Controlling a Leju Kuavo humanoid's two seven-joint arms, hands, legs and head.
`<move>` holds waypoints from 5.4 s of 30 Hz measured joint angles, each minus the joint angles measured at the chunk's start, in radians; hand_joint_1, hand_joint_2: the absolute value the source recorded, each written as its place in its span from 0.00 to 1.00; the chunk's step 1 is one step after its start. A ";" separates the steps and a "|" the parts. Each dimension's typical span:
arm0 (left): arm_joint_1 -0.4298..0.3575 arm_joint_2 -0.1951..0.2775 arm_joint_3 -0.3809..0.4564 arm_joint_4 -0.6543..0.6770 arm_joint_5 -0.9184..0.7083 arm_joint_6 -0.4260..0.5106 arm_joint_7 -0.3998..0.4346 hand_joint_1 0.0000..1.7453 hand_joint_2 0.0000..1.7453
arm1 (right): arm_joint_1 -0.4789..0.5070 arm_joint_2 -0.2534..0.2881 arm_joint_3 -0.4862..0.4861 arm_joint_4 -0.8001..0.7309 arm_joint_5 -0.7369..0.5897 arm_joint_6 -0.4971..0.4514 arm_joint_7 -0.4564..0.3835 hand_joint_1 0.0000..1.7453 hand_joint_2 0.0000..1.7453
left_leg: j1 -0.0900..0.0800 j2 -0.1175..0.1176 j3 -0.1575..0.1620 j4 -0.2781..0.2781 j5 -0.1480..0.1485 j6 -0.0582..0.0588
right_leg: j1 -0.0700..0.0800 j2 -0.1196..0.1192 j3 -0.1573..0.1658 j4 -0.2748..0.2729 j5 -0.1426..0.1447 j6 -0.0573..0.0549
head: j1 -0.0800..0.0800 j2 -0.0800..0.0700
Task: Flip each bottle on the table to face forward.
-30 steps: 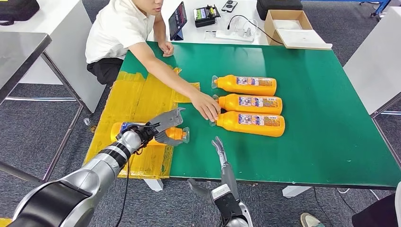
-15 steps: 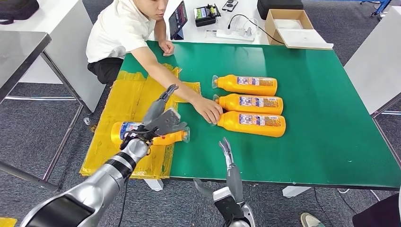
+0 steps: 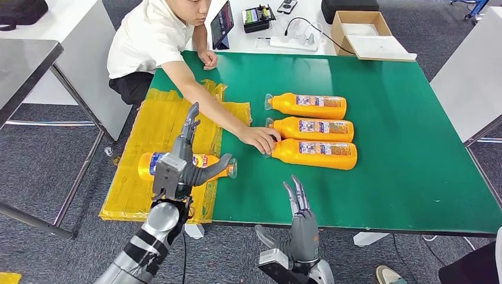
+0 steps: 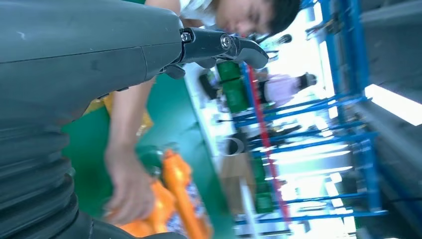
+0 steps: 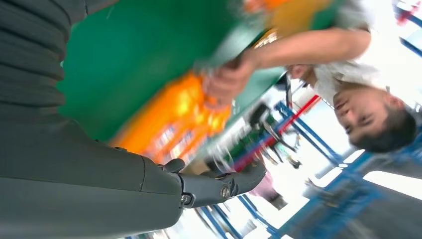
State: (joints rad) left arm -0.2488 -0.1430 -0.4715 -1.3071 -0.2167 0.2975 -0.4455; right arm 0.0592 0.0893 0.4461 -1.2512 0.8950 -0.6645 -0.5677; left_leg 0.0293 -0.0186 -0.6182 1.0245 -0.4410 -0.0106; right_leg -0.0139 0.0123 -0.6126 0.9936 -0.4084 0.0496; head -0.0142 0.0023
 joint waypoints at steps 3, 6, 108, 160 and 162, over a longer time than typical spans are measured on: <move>0.015 0.002 -0.002 -0.017 0.001 0.001 -0.001 0.00 1.00 | 0.002 0.000 -0.015 -0.001 0.034 0.000 0.009 0.00 1.00 | 0.000 0.000 0.000 0.000 0.000 0.000 | 0.000 0.000 0.000 0.000 0.000 0.000 | 0.000 0.000; 0.091 0.011 -0.012 -0.110 0.006 0.001 -0.006 0.00 1.00 | 0.004 -0.001 -0.112 -0.002 0.152 -0.001 0.053 0.00 1.00 | 0.000 -0.001 0.000 0.000 0.000 0.000 | 0.000 0.000 0.000 0.000 0.000 0.000 | 0.000 0.000; 0.197 -0.022 -0.083 -0.016 0.627 -0.106 0.131 0.00 1.00 | -0.334 -0.008 -0.224 0.426 -0.486 0.465 0.093 1.00 1.00 | 0.002 0.008 0.016 0.000 -0.005 0.000 | 0.002 0.008 0.014 -0.001 -0.003 0.001 | 0.000 0.000; 0.153 -0.032 -0.084 -0.016 0.546 -0.175 0.058 1.00 1.00 | -0.294 0.000 0.247 0.296 -0.543 0.684 -0.041 0.00 0.00 | 0.001 0.007 0.007 0.000 -0.005 0.000 | 0.001 0.006 0.005 -0.001 -0.003 0.001 | 0.000 0.000; 0.154 -0.031 -0.076 -0.016 0.586 -0.201 0.074 1.00 1.00 | -0.288 0.000 0.247 0.293 -0.544 0.685 -0.041 0.00 0.00 | 0.001 0.007 0.007 0.000 -0.005 0.000 | 0.001 0.006 0.005 -0.001 -0.003 0.001 | 0.000 0.000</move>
State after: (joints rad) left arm -0.0946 -0.1741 -0.5471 -1.3233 0.3698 0.0970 -0.3712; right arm -0.2288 0.0891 0.6935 -0.9586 0.3508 0.0204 -0.6089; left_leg 0.0306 -0.0117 -0.6115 1.0246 -0.4461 -0.0104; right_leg -0.0126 0.0183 -0.6078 0.9925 -0.4115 0.0508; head -0.0140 0.0023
